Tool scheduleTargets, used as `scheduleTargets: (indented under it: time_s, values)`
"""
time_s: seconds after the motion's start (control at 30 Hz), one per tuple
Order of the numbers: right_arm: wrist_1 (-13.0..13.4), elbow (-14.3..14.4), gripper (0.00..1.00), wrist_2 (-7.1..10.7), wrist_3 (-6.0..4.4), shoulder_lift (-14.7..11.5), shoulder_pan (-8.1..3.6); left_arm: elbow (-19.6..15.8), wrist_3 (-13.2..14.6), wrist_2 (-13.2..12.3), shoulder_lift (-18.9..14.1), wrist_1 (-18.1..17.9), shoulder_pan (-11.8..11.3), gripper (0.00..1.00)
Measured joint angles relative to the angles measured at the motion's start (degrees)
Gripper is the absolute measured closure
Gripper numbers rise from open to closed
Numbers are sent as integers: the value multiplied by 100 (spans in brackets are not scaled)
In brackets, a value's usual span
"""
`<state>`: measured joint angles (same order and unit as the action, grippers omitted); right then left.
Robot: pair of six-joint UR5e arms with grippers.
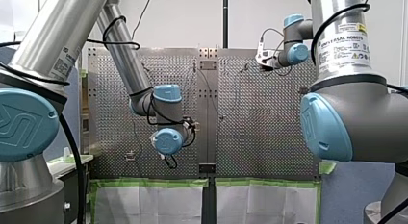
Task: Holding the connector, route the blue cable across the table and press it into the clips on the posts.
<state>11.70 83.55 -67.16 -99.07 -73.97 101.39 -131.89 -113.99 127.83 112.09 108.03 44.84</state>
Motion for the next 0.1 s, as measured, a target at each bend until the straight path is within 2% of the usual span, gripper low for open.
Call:
scheduleTargets:
  time_s: [0.1]
  values:
    - [0, 0, 100, 0, 0, 0, 0, 0, 0, 0, 0, 0, 0, 0]
